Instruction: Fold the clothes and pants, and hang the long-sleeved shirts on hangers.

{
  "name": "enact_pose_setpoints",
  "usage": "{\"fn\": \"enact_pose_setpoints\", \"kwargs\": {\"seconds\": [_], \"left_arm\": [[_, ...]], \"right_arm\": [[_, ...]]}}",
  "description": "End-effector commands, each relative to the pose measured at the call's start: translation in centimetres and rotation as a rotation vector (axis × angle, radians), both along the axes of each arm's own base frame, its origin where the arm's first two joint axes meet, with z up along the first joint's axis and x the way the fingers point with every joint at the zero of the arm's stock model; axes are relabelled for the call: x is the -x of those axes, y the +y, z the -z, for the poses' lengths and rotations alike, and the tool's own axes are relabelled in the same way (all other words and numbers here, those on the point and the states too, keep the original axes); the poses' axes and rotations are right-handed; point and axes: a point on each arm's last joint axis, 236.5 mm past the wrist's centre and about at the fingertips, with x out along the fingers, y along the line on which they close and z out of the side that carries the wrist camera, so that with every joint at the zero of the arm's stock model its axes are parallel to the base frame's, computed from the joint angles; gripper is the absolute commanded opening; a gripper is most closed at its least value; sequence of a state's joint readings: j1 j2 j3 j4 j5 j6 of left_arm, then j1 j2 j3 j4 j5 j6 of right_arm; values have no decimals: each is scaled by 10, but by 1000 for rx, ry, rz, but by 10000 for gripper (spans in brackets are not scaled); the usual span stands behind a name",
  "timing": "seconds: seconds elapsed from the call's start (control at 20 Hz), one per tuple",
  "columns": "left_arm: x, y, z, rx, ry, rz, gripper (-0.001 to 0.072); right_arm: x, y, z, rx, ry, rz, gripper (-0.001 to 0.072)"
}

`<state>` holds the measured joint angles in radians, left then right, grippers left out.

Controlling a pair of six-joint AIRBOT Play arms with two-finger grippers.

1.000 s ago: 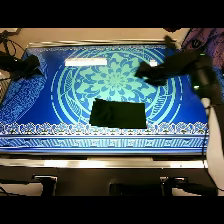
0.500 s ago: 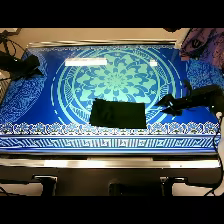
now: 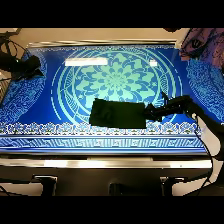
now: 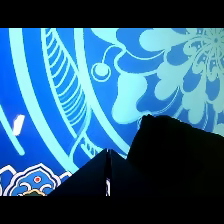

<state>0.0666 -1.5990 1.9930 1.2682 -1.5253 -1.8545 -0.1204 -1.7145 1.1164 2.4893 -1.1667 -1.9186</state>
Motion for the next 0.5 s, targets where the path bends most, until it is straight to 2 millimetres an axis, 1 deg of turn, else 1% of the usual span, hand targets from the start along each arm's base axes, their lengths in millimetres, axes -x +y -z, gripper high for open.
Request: {"fn": "enact_pose_setpoints", "kwargs": {"seconds": [0.0, 0.05, 0.1, 0.15, 0.25, 0.35, 0.45], "left_arm": [[-1, 0, 3, 0, 7, 0, 16], [-1, 0, 4, 0, 7, 0, 16], [-1, 0, 4, 0, 7, 0, 16], [-1, 0, 4, 0, 8, -1, 16], [-1, 0, 4, 0, 8, -1, 16], [-1, 0, 4, 0, 8, 0, 16], [-1, 0, 4, 0, 8, 0, 16]], "right_arm": [[-2, 14, 4, 1, -4, -7, 159], [-4, 15, 1, -2, -11, -10, 66], [-10, 15, -7, -4, -26, -10, 31], [-19, 14, -19, -3, -56, -8, 30], [-45, 9, -51, 17, -123, 20, 28], [-73, -2, -90, 70, -191, 44, 28], [-96, -17, -128, 150, -255, 64, 28]]}}
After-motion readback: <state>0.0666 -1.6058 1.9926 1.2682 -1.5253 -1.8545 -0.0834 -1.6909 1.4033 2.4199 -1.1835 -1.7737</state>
